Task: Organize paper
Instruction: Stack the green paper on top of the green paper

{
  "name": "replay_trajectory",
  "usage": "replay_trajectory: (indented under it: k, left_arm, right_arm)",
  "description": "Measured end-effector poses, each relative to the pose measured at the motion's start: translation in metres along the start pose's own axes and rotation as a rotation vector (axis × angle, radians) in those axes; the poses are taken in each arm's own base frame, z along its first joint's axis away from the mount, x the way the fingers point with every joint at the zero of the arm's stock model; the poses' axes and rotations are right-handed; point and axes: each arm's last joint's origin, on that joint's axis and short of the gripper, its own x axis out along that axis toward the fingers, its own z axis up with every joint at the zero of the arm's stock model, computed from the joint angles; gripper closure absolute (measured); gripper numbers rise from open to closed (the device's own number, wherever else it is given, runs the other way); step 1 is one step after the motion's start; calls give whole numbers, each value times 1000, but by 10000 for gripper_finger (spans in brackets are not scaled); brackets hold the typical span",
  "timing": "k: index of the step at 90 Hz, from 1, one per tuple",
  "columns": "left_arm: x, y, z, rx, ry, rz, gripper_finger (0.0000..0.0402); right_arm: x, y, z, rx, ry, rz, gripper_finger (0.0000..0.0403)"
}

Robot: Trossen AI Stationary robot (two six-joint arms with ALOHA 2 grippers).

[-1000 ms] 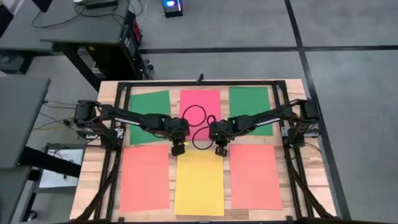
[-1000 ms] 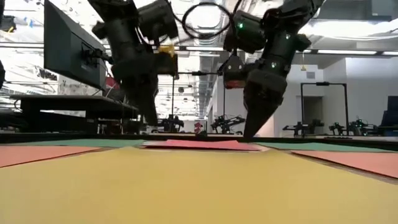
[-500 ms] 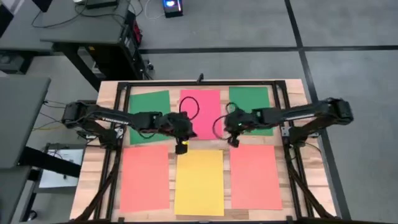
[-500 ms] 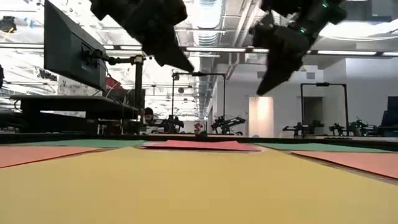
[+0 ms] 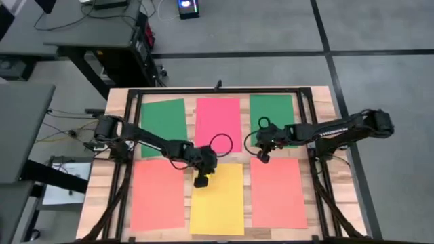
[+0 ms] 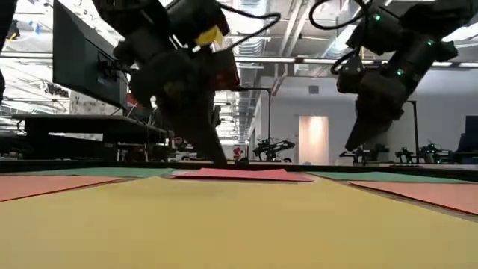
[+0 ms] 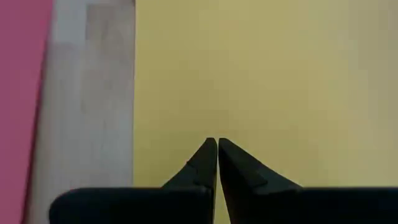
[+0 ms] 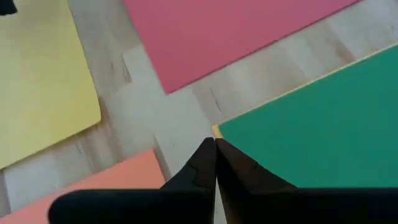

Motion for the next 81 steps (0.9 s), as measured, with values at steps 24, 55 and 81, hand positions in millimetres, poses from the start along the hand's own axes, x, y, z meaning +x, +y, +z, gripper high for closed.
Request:
replay_trajectory:
  k: [24,55,81]
  left_arm:
    - [3,12,-4,-39,33,77,402]
    - [1,28,-4,-63,37,108,402]
    - [-2,15,5,-28,-34,77,402]
  right_arm:
    - [1,-4,3,8,-20,-14,403]
    - [1,-10,5,4,-47,-98,403]
    - [1,-11,6,2,-54,-113,403]
